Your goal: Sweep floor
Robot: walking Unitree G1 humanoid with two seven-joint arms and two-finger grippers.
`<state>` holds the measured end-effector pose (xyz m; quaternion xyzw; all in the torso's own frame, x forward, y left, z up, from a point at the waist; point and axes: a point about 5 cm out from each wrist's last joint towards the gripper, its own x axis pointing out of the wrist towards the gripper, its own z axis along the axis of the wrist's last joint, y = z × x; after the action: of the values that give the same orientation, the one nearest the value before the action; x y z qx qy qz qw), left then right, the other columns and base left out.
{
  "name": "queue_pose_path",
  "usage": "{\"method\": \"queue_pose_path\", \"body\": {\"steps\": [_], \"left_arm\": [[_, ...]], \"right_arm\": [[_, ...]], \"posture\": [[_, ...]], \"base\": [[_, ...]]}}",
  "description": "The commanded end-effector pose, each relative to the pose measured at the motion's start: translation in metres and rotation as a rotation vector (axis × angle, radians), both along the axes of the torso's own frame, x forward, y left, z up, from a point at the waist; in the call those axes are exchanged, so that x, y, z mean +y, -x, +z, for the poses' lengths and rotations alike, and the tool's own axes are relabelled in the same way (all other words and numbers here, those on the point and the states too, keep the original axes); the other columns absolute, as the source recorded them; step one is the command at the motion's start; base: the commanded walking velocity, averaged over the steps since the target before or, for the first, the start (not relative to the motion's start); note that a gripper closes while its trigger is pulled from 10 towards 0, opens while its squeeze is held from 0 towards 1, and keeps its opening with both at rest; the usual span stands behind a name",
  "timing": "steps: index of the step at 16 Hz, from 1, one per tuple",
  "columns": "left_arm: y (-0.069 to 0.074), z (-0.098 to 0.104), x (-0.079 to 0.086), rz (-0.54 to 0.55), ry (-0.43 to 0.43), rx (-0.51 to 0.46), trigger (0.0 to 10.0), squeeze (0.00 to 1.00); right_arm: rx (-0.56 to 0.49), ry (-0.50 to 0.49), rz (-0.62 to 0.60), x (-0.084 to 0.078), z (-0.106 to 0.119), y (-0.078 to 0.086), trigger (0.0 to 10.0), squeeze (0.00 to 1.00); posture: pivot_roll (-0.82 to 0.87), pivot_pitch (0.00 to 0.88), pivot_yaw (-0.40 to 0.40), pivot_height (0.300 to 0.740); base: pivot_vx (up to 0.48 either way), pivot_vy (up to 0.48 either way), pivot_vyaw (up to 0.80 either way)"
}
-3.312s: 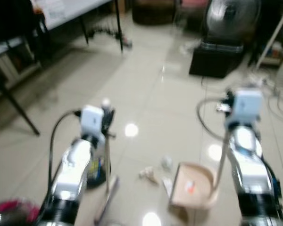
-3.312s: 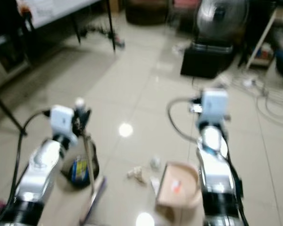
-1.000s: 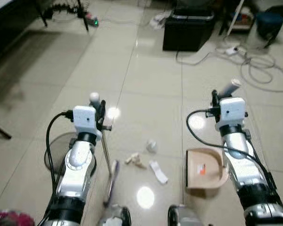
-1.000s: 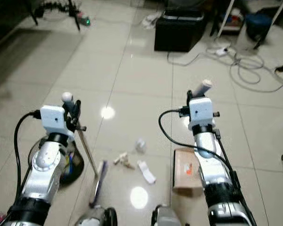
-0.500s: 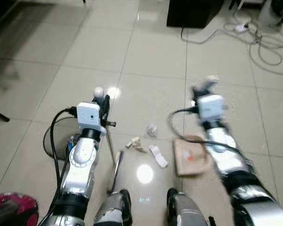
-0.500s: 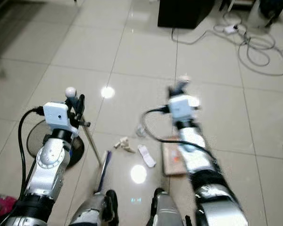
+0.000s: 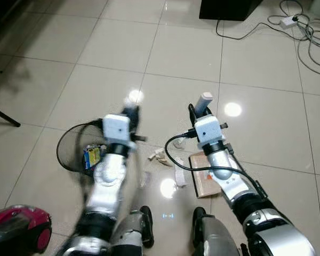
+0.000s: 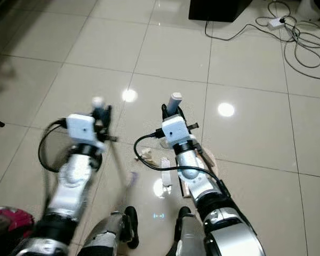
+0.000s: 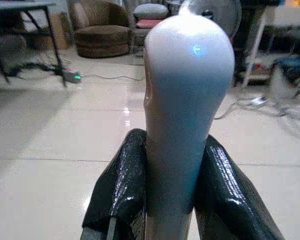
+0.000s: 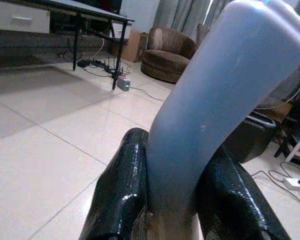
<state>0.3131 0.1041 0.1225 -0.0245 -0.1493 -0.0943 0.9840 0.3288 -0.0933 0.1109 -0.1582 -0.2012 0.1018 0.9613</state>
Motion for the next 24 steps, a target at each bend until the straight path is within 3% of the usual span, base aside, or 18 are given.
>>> {"method": "queue_pose_path", "body": {"steps": [1, 3, 4, 8, 10, 12, 17, 18, 20, 24], "left_arm": [[0.001, 0.002, -0.01, -0.022, 0.091, -0.009, 10.0, 0.0], [0.0, 0.008, -0.016, -0.027, 0.147, -0.018, 10.0, 0.0], [0.0, 0.017, -0.032, -0.069, 0.215, -0.046, 10.0, 0.0], [0.004, 0.015, -0.042, -0.115, 0.261, -0.05, 10.0, 0.0], [0.008, 0.023, -0.046, -0.217, 0.282, -0.08, 10.0, 0.0], [0.008, 0.047, -0.038, -0.313, 0.257, -0.178, 10.0, 0.0], [-0.003, 0.078, -0.004, -0.284, 0.133, -0.323, 10.0, 0.0], [-0.004, 0.079, 0.009, -0.281, 0.09, -0.325, 10.0, 0.0], [-0.004, 0.075, 0.018, -0.29, 0.068, -0.299, 10.0, 0.0], [-0.004, 0.045, 0.015, -0.301, -0.053, -0.221, 10.0, 0.0]], "right_arm": [[0.071, -0.082, -0.027, 0.002, -0.014, 0.007, 10.0, 0.0], [0.063, -0.096, -0.017, 0.004, -0.012, 0.007, 10.0, 0.0], [0.053, -0.14, 0.002, 0.011, -0.011, 0.01, 10.0, 0.0], [0.046, -0.177, 0.057, 0.019, -0.015, 0.025, 10.0, 0.0], [0.044, -0.17, 0.065, 0.012, -0.02, 0.033, 10.0, 0.0], [0.039, -0.16, 0.037, -0.004, -0.024, 0.04, 10.0, 0.0], [0.062, -0.137, -0.001, -0.021, -0.03, 0.046, 10.0, 0.0], [0.066, -0.136, -0.008, -0.022, -0.03, 0.047, 10.0, 0.0], [0.071, -0.14, -0.008, -0.021, -0.029, 0.047, 10.0, 0.0], [0.082, -0.141, -0.006, -0.017, -0.03, 0.046, 10.0, 0.0]], "posture": [[0.06, 0.401, 0.063, 0.74], [0.06, 0.401, 0.063, 0.74], [0.03, 0.391, 0.05, 0.74], [-0.01, 0.366, 0.036, 0.74], [-0.02, 0.362, 0.036, 0.74], [-0.02, 0.341, 0.048, 0.74], [-0.03, 0.33, 0.063, 0.74], [-0.03, 0.326, 0.065, 0.74], [-0.04, 0.322, 0.066, 0.74], [-0.04, 0.32, 0.063, 0.74]], "base": [[0.0, 0.0, 0.0], [0.0, 0.0, 0.0], [0.0, 0.0, 0.0], [0.0, 0.0, 0.0], [0.0, 0.0, 0.0], [0.0, 0.0, 0.0], [0.0, 0.0, 0.0], [0.0, 0.0, 0.0], [0.0, 0.0, 0.0], [0.0, 0.0, 0.0]]}}
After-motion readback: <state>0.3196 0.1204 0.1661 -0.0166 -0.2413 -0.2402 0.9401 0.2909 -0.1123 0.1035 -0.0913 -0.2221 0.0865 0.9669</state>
